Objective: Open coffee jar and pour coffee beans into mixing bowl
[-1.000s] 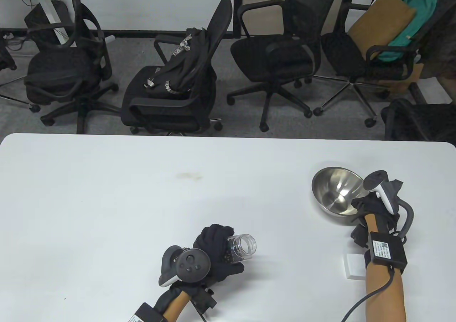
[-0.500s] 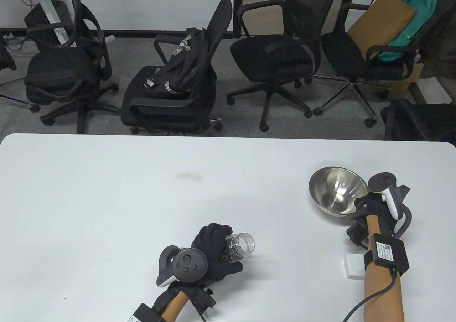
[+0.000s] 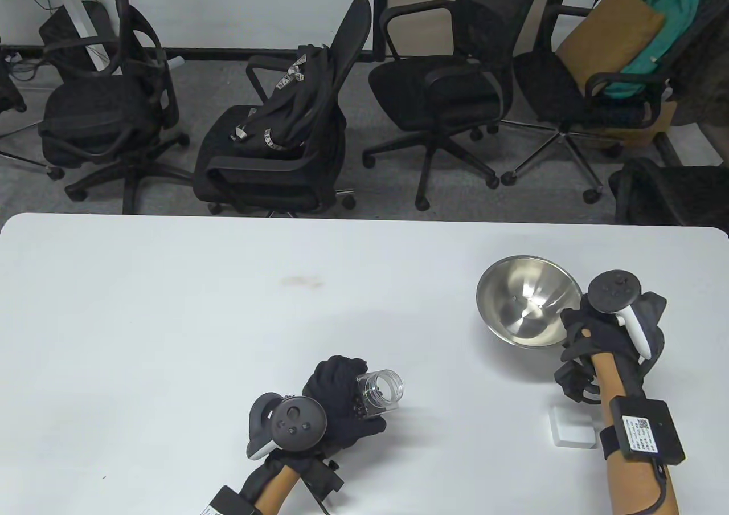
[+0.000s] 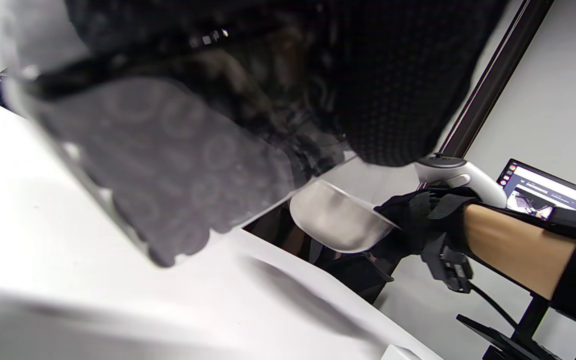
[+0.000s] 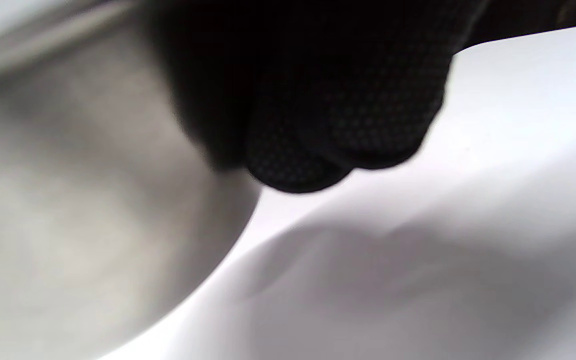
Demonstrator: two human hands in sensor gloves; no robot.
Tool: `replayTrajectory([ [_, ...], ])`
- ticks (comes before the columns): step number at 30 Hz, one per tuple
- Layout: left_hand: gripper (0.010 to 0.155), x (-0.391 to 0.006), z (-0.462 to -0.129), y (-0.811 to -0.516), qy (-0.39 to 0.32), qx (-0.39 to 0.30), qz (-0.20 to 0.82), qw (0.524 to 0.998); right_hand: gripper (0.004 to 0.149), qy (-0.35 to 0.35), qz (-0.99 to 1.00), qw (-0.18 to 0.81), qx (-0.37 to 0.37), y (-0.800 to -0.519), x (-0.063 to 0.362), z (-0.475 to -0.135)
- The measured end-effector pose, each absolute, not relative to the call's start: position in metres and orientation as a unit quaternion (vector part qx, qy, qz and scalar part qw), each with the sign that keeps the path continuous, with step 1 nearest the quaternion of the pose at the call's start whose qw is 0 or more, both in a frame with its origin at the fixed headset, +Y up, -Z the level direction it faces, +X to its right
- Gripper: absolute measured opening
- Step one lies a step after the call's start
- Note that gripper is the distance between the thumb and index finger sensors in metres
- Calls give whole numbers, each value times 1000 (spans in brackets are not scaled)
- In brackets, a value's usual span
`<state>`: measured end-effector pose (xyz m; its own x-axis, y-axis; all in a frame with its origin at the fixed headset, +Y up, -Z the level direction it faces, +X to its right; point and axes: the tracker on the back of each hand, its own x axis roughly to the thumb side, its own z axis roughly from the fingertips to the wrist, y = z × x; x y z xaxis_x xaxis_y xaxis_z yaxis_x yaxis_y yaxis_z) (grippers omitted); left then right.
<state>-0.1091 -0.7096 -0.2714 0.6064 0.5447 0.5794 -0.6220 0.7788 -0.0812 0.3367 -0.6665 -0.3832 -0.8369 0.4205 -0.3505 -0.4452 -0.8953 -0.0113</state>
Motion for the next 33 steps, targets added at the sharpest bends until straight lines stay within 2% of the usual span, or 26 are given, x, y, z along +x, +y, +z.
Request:
replayTrajectory([
  [8, 94, -110, -270, -708, -302, 69, 326, 893, 37, 46, 965, 233, -107, -672, 297, -348],
  [19, 94, -108, -268, -709, -298, 72, 315, 898, 37, 88, 972, 217, -33, -697, 241, -313],
  [27, 94, -109, -268, -708, -284, 87, 298, 907, 37, 109, 968, 226, -12, -718, 228, -304],
  [33, 93, -106, -264, -706, -279, 115, 240, 923, 37, 113, 968, 223, -6, -723, 224, -301],
])
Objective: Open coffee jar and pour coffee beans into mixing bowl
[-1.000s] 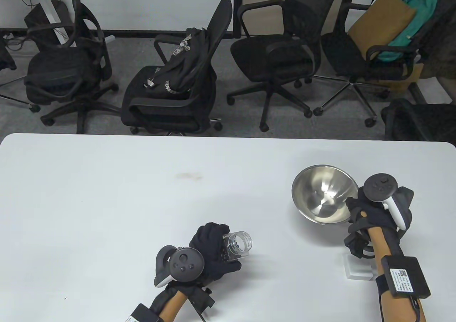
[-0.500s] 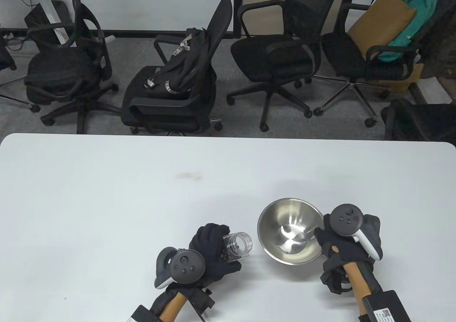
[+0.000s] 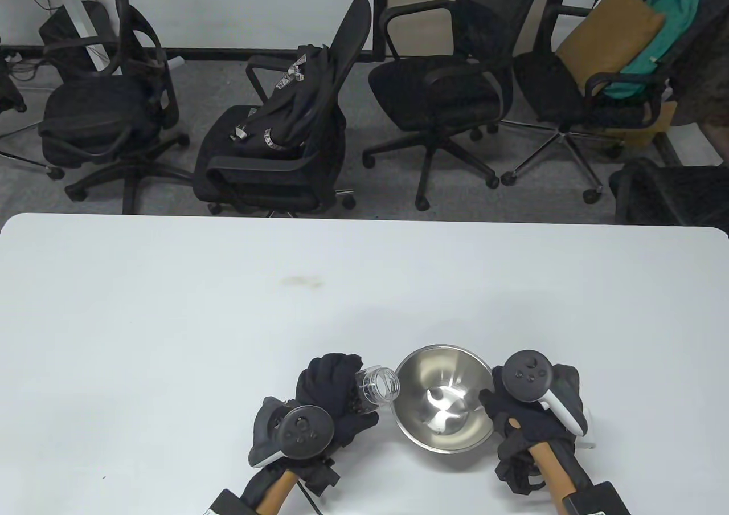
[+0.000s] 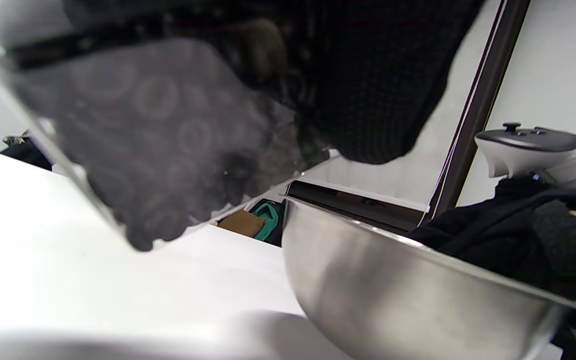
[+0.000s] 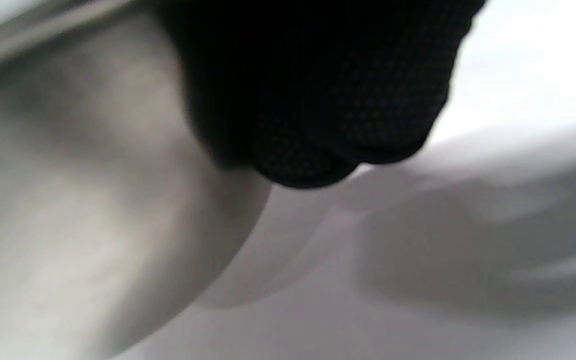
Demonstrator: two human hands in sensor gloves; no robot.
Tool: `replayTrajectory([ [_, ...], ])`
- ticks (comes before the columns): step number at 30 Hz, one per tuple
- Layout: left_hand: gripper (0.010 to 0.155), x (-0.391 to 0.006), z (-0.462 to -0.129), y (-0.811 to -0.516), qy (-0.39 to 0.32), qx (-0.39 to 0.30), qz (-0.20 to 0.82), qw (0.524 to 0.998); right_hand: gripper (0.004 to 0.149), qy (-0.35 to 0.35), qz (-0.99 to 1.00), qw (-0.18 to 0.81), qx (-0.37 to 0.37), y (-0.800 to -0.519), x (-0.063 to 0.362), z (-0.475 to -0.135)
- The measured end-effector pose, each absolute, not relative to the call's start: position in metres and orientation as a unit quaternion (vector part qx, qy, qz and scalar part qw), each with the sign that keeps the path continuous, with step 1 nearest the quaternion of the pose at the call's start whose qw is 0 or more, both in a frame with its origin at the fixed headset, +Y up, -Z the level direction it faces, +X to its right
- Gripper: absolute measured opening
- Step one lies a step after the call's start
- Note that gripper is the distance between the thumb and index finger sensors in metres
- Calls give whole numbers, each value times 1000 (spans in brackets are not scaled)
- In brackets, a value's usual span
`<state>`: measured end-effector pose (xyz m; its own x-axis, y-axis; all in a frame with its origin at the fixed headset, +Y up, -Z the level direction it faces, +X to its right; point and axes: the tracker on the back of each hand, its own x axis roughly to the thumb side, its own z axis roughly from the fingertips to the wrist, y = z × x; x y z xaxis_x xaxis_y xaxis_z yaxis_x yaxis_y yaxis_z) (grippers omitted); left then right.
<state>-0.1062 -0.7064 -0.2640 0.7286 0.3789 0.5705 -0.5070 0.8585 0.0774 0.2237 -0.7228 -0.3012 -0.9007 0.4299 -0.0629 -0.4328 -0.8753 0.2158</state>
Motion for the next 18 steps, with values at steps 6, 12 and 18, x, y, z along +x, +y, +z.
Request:
replayTrajectory([
  [6, 92, -101, -260, -706, -271, 140, 191, 933, 37, 108, 968, 228, -3, -723, 222, -299],
  [12, 92, -93, -253, -704, -280, 178, 101, 938, 37, 107, 966, 233, -1, -724, 222, -297],
  [18, 91, -85, -248, -706, -288, 206, 31, 935, 37, 116, 964, 240, 6, -726, 220, -295],
])
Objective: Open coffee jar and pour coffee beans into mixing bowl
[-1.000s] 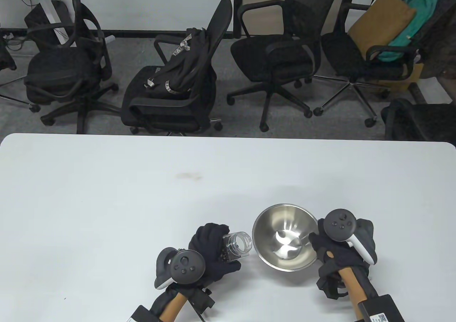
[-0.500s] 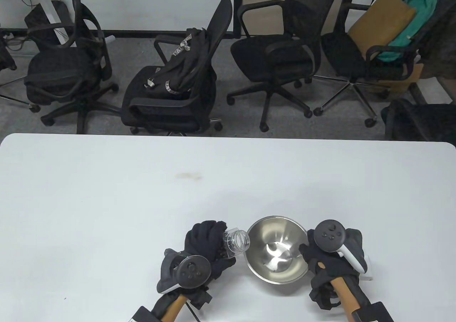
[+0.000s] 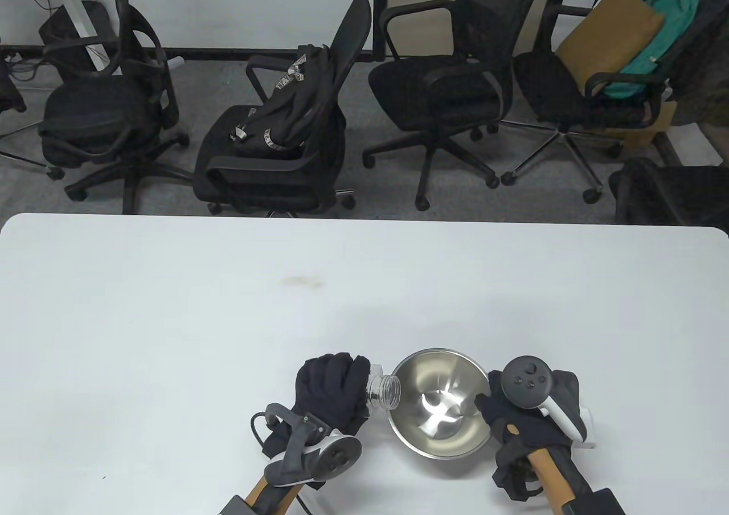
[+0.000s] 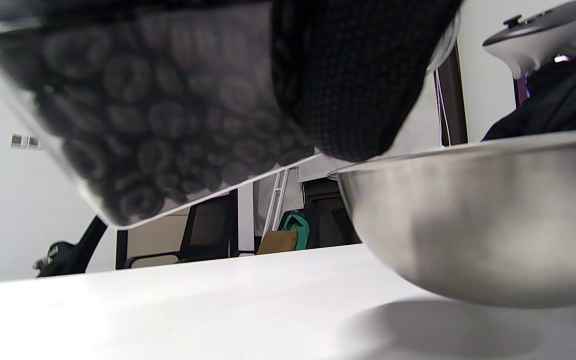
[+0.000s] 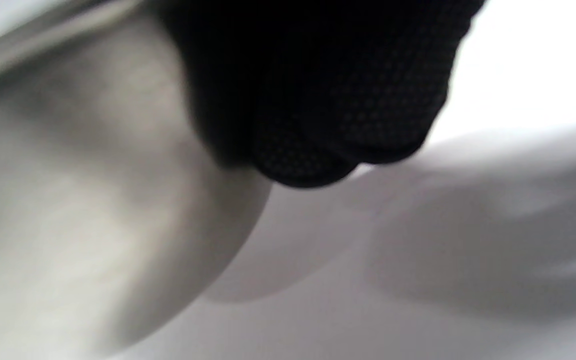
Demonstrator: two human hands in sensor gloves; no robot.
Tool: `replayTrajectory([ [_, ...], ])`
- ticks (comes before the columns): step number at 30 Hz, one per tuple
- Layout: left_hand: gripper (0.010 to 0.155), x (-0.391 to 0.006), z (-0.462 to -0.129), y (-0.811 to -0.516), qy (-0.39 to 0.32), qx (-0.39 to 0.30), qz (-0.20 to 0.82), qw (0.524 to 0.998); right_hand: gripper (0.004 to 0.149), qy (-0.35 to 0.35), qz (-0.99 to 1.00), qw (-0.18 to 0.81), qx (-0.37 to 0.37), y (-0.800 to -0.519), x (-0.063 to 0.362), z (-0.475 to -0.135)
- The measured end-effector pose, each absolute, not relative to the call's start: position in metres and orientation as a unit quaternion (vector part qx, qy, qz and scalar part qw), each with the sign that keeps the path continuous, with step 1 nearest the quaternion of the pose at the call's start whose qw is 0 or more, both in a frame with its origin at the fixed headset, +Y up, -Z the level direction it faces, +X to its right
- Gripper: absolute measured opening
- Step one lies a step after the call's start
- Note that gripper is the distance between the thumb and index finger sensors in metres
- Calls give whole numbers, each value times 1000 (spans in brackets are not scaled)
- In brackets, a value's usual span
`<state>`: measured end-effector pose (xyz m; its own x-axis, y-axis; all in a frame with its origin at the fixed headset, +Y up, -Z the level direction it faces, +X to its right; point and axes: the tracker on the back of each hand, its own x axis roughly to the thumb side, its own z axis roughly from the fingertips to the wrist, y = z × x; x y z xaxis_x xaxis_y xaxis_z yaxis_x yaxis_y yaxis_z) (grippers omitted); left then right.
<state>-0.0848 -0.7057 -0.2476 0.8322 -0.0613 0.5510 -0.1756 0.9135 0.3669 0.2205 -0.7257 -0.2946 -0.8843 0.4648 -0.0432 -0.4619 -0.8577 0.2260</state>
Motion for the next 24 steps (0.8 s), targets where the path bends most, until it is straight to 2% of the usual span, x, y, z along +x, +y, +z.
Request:
replayTrajectory([
  [10, 90, -73, -239, -708, -310, 250, -90, 913, 37, 118, 964, 238, 14, -727, 217, -292],
  [24, 88, -63, -232, -710, -325, 292, -189, 880, 38, 132, 961, 241, 26, -729, 213, -291],
])
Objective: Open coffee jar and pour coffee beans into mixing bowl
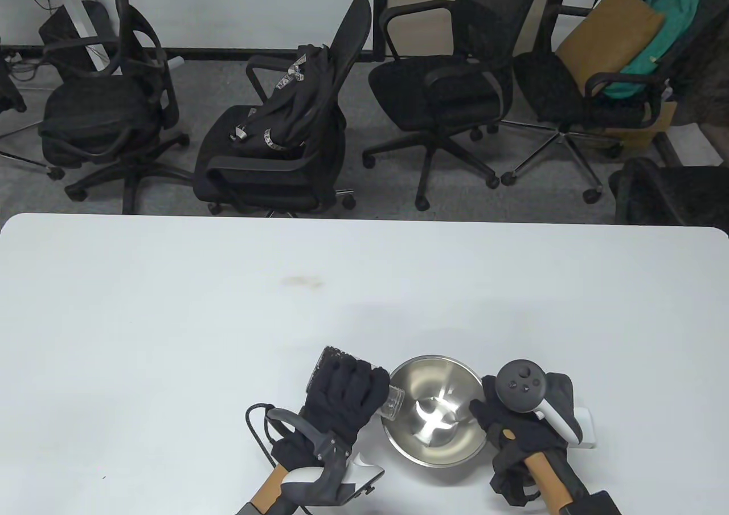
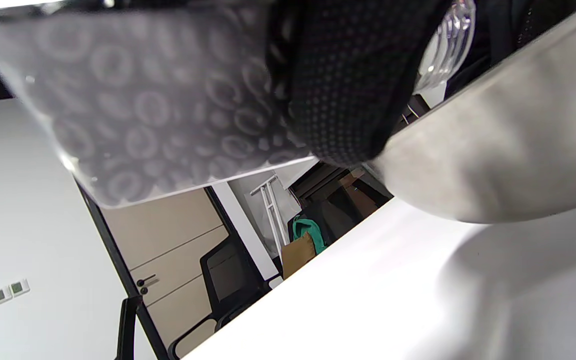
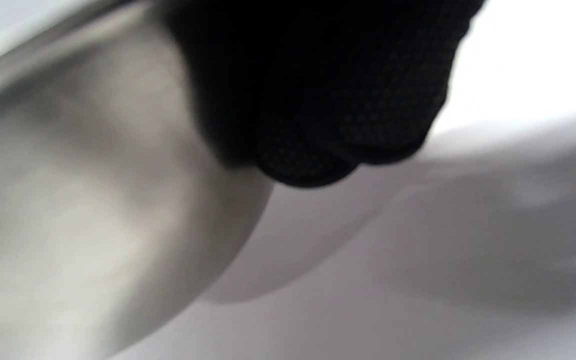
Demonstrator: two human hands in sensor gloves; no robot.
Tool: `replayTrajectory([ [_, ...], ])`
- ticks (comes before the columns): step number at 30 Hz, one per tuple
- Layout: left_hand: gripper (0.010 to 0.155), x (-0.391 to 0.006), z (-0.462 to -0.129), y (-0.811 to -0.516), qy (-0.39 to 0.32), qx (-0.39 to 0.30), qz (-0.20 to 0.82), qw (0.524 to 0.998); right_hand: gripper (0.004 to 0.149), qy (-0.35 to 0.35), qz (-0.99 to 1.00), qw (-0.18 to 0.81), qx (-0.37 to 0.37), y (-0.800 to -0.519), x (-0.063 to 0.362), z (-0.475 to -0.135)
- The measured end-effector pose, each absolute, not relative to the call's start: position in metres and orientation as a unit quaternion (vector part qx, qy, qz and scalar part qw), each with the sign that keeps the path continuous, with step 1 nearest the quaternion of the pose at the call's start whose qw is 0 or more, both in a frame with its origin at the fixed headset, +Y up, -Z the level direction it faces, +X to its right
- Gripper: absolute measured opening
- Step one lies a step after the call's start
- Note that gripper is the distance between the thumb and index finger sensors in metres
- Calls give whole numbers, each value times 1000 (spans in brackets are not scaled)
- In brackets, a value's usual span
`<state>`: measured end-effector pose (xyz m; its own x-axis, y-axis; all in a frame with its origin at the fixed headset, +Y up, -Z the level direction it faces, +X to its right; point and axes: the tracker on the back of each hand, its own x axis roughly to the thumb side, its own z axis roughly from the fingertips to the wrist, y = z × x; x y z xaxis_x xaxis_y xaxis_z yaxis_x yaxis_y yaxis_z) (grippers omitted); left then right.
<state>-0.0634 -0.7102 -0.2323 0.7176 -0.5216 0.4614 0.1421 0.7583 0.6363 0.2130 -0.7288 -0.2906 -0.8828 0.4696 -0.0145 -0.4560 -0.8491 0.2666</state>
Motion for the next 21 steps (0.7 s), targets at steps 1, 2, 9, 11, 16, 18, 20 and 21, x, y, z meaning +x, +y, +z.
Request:
replayTrajectory([
  [1, 88, -63, -232, -710, -325, 292, -190, 879, 38, 133, 961, 241, 27, -729, 213, -291],
  [2, 88, -63, -232, -710, -326, 294, -190, 878, 38, 134, 961, 242, 28, -729, 212, -290],
  [9, 87, -61, -230, -708, -328, 302, -202, 872, 38, 135, 960, 245, 33, -730, 211, -291],
  [11, 87, -61, -230, -708, -328, 305, -207, 870, 38, 136, 959, 247, 35, -730, 211, -291],
  [16, 88, -62, -230, -708, -325, 302, -200, 874, 38, 137, 959, 244, 36, -730, 211, -290],
  [18, 88, -63, -231, -708, -321, 299, -191, 878, 38, 138, 959, 247, 37, -730, 211, -291],
  [20, 88, -64, -232, -708, -319, 295, -178, 883, 38, 138, 959, 246, 38, -730, 211, -291],
  [21, 88, -65, -232, -708, -317, 292, -172, 886, 38, 138, 959, 244, 38, -730, 211, -291],
])
